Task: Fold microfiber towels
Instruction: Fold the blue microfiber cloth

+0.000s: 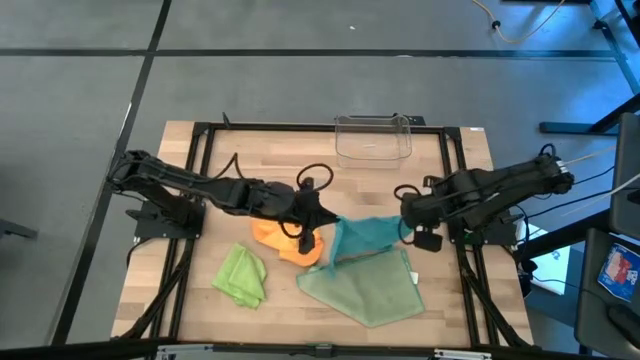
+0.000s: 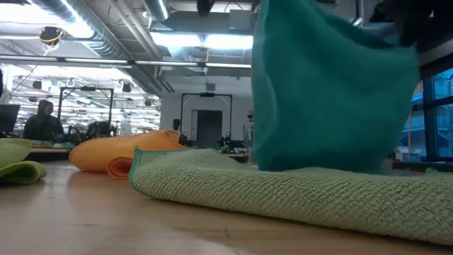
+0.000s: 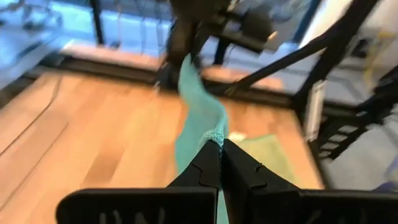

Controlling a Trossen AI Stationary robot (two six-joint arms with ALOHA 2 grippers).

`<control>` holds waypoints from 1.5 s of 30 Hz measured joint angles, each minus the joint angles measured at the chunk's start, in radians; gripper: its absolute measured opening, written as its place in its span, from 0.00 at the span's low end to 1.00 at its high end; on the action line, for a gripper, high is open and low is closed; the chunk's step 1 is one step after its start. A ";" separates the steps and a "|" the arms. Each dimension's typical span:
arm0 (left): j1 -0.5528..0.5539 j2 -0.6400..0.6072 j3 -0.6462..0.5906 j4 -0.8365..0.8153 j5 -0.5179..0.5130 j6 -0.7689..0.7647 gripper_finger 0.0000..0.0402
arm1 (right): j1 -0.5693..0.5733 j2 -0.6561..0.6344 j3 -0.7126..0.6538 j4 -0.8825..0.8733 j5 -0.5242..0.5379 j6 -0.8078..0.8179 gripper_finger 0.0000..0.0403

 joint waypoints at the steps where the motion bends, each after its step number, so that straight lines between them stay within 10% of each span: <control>1: 0.011 -0.003 0.000 -0.026 -0.002 -0.001 0.00 | -0.010 0.003 -0.012 0.003 0.034 0.009 0.01; 17: 0.227 -0.009 0.000 -0.287 0.040 0.040 0.00 | -0.225 0.006 -0.275 0.553 0.232 -0.289 0.01; 30: 0.360 -0.009 0.000 -0.368 0.055 0.219 0.00 | -0.388 0.005 -0.364 0.661 0.372 -0.340 0.01; 45: 0.370 0.039 -0.001 -0.418 0.112 0.183 0.00 | -0.466 0.005 -0.413 0.750 0.151 -0.388 0.01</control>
